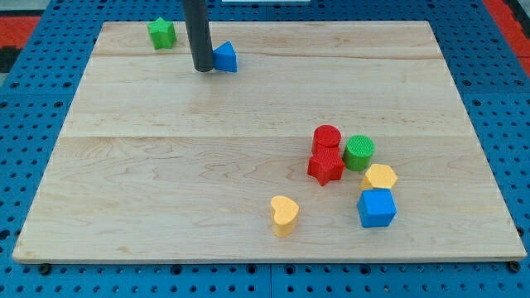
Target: Push the blue triangle to the top center of the board
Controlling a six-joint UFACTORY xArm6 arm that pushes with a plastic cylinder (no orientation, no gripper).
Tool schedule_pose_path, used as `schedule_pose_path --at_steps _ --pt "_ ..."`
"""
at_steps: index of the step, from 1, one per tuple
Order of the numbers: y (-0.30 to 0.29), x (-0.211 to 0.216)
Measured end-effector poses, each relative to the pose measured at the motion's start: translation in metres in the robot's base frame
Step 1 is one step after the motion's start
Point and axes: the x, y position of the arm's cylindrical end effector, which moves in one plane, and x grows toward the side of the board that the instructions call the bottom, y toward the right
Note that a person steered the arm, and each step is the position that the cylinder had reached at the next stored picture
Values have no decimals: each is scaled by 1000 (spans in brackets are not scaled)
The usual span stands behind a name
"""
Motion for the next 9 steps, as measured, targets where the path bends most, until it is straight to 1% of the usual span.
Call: schedule_pose_path --at_steps 2,3,4,5,6,7,8,9 --pt "12 -6" --pt "54 8" --pt "85 8" --pt "80 -9" --pt "60 22" --pt "12 19" --pt "19 -3" --pt "41 -20"
